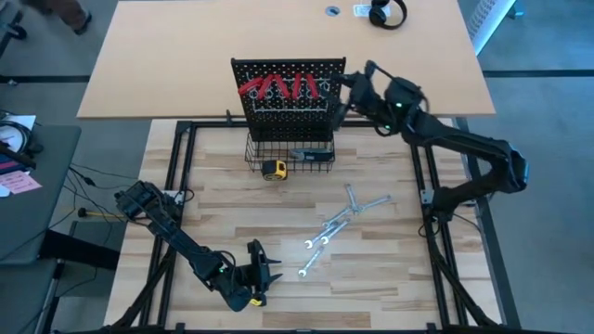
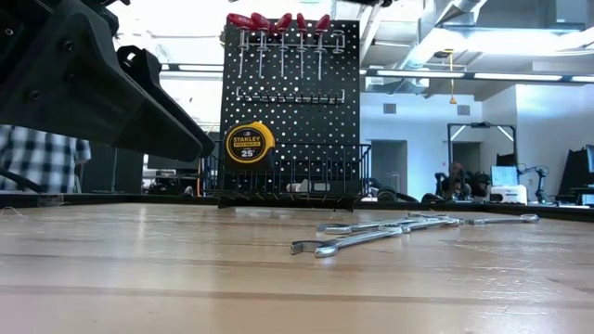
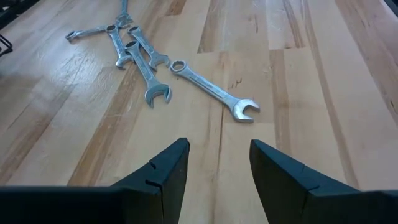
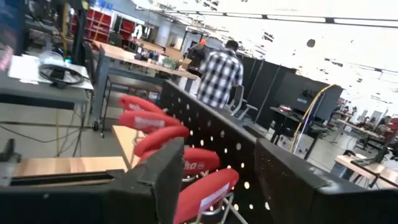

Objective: Hang tools onto peg board
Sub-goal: Hang the red T-handle Allen wrench into the pegboard, then hang the wrench into the pegboard

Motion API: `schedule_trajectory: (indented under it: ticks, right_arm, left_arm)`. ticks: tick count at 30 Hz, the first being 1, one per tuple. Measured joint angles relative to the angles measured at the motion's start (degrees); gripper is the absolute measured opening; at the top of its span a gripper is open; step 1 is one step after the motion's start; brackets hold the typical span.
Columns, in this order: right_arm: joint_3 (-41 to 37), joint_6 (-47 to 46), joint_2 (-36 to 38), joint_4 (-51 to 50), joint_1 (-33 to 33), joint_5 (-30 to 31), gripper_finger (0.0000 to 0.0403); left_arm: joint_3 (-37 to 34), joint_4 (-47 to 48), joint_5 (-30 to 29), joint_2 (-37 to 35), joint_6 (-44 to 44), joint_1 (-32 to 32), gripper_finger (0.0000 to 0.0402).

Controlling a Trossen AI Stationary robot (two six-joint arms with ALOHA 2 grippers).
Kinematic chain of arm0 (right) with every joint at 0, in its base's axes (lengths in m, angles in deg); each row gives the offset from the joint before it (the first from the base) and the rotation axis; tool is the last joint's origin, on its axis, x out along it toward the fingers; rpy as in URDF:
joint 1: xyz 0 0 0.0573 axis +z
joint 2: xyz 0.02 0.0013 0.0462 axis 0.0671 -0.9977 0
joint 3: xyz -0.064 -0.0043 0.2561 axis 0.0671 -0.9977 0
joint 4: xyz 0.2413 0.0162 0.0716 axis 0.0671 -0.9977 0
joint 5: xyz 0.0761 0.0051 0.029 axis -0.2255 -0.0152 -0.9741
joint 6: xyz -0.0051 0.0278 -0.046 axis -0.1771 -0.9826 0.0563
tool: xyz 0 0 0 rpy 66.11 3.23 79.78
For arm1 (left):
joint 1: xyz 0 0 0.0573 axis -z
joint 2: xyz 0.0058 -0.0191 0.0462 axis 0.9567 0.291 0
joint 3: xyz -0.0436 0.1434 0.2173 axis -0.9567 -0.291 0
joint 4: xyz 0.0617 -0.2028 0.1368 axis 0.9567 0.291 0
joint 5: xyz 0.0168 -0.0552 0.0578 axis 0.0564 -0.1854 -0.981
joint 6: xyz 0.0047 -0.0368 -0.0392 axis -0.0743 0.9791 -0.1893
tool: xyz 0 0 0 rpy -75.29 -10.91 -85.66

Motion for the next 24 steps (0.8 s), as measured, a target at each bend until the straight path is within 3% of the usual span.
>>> schedule_trajectory:
  ticks: [8,13,19,24]
  right_arm:
    - [0.00,1.70,10.69,-18.00,7.31,0.03,0.0195]
    - [-5.46,-2.12,16.49,-29.29,18.73,0.02,0.0175]
    - [-21.08,-12.06,20.26,-26.59,37.56,-0.06,0.0155]
    - [-32.52,-23.97,16.47,-20.97,50.12,-0.08,0.0146]
  left_arm:
    - [0.00,0.01,0.00,0.00,0.70,0.11,0.0164]
    - [0.00,0.00,-0.01,0.00,0.72,0.12,0.0164]
    - [0.00,-0.03,0.00,0.00,1.21,0.09,0.0164]
    - [0.00,-0.95,0.00,0.00,1.57,-0.57,0.0164]
